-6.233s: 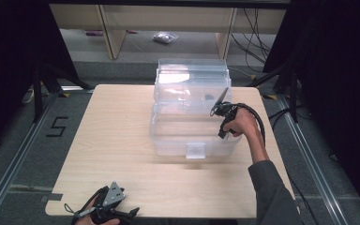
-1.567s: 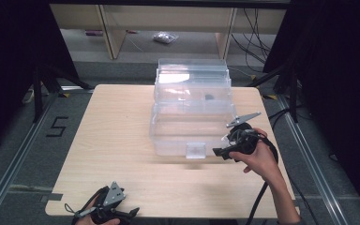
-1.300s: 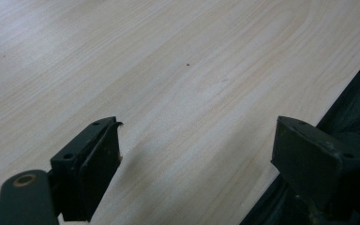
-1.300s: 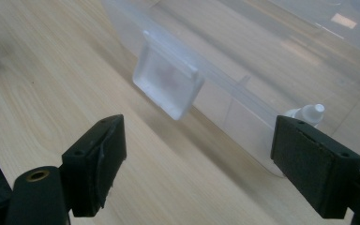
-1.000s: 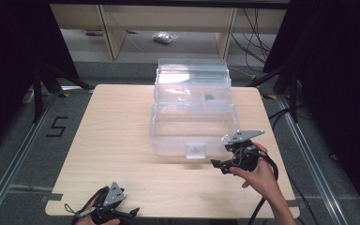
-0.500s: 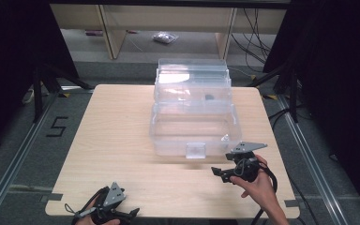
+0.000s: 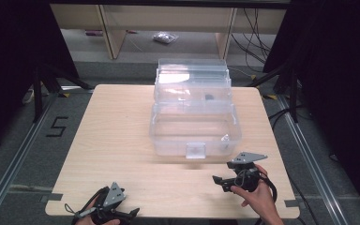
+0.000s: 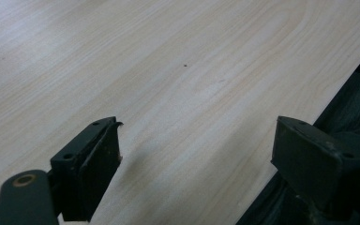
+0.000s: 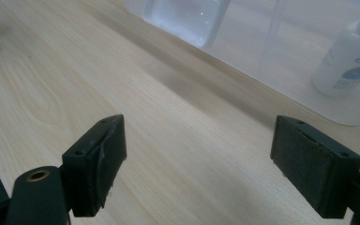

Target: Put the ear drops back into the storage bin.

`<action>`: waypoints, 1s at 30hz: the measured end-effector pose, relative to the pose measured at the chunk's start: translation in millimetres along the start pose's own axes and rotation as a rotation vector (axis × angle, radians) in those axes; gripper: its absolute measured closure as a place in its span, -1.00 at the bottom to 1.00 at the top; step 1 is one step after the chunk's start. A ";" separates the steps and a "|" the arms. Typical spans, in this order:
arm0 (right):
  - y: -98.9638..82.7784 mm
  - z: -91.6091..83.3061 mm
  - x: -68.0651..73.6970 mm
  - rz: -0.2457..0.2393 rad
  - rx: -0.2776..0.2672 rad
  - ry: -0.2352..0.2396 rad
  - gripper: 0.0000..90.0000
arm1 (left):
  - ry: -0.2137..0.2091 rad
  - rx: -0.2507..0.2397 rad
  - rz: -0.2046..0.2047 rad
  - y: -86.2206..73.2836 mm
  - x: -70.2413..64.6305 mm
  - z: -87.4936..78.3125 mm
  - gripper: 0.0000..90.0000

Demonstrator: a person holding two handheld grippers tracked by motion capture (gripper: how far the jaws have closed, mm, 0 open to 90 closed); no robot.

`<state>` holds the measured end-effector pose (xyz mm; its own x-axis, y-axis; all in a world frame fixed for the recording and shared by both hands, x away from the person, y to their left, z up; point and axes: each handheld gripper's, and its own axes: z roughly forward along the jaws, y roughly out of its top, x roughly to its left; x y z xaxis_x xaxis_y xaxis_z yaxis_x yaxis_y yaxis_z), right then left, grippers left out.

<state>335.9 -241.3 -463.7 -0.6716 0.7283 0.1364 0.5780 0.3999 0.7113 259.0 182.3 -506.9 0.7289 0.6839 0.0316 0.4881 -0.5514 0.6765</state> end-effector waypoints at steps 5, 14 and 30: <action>-7.6 -0.9 3.3 0.009 -0.022 -0.012 -0.57 | 0.000 0.000 0.001 0.1 -0.2 0.2 -0.67; -19.6 -1.8 8.5 0.008 -0.012 -0.008 -0.57 | -0.002 -0.004 -0.010 -0.3 -1.1 0.4 -0.67; -39.5 -9.9 21.4 -0.010 -0.022 -0.008 -0.60 | -0.001 -0.004 -0.002 -0.2 -0.4 0.0 -0.67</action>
<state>294.2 -247.1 -482.1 -0.6734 0.7289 0.1233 0.5608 0.3950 0.7277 258.6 182.1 -507.1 0.7281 0.6848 0.0295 0.4877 -0.5478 0.6797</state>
